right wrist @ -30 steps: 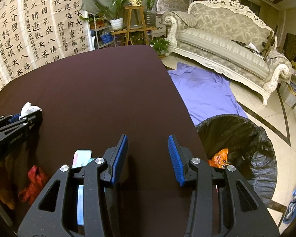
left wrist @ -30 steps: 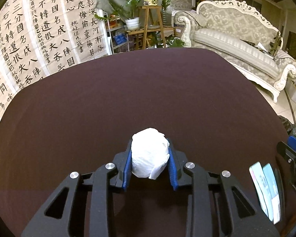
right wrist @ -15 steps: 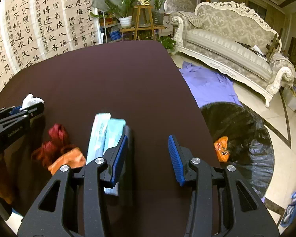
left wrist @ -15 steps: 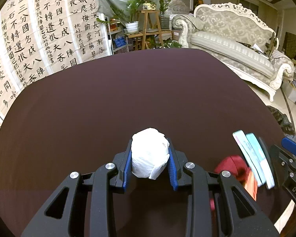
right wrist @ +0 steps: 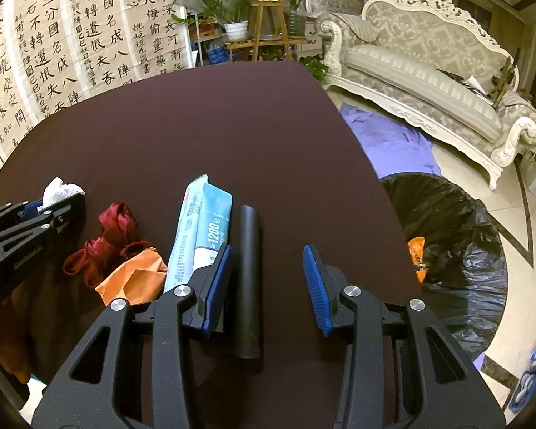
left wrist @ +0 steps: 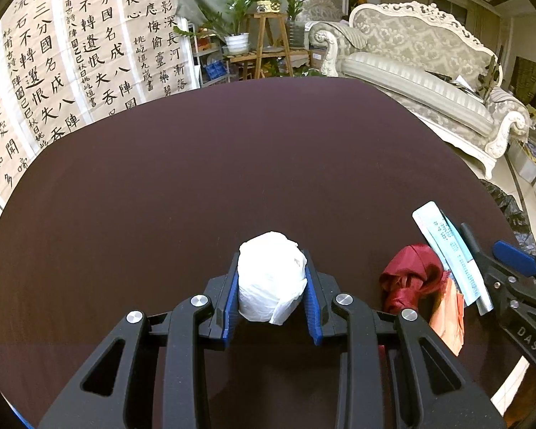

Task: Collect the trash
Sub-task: 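Grasp the white tissue ball with the left gripper while the right gripper grasps the black tube, then carry the tissue ball and black tube over the bin and open both grippers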

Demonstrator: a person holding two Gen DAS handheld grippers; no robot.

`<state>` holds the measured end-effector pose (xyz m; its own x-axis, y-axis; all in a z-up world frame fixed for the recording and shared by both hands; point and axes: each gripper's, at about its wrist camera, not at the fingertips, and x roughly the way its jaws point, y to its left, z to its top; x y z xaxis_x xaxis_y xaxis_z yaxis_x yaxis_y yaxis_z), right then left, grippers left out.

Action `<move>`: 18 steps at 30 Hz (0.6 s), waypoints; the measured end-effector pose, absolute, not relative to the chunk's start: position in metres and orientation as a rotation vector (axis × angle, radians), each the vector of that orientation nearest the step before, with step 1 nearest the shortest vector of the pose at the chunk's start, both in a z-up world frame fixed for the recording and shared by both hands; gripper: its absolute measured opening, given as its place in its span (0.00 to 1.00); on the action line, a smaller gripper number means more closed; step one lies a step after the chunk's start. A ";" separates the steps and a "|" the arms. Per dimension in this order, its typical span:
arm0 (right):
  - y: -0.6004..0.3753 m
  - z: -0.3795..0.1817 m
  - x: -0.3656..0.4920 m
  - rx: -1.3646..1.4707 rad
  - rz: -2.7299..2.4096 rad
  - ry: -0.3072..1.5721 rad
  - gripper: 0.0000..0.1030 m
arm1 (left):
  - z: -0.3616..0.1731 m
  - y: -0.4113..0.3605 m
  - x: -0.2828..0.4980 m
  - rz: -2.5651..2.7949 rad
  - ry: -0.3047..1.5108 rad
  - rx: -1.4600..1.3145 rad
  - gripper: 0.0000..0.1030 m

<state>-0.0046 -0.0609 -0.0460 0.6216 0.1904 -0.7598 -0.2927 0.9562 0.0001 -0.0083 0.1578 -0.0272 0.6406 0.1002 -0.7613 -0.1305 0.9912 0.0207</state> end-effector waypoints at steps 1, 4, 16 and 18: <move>-0.060 -0.046 -0.005 -0.133 0.277 0.856 0.33 | -0.027 0.158 -0.009 0.131 0.863 -0.035 0.31; -0.059 -0.046 -0.005 -0.139 0.280 0.857 0.22 | -0.029 0.157 -0.013 0.126 0.857 -0.037 0.31; -0.074 -0.041 -0.003 -0.115 0.248 0.840 0.12 | -0.010 0.141 -0.023 0.087 0.800 -0.045 0.31; -0.080 -0.037 -0.004 -0.104 0.236 0.829 0.12 | -0.003 0.136 -0.023 0.074 0.783 -0.045 0.31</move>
